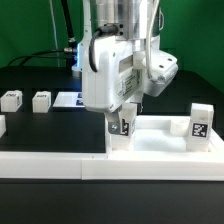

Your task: Assemble square table

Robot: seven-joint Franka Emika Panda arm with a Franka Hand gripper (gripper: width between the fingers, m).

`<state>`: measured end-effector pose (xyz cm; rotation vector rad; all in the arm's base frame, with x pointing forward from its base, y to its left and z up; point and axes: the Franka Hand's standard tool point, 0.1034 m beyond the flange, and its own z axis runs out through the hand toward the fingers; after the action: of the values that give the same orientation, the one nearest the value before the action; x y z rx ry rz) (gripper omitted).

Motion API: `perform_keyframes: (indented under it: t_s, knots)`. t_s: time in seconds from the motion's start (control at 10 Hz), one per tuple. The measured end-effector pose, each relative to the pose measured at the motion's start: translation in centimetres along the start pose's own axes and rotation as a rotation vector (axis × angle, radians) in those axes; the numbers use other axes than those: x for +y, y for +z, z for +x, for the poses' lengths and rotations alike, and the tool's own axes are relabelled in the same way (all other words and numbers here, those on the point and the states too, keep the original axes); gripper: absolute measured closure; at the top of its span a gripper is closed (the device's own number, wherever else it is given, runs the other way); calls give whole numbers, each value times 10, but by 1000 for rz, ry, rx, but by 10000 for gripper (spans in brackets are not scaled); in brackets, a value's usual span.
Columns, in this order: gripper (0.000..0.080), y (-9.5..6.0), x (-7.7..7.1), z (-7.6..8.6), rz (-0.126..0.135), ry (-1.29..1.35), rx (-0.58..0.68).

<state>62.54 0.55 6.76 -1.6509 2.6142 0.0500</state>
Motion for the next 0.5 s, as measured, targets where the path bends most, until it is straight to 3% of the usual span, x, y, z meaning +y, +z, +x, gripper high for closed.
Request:
perform_keyframes:
  t_s: [0.2,0.5]
  knots:
    - [150,-1,0,-1,1,-46,-1]
    - [150,-25,10,-16,38,-329,-30]
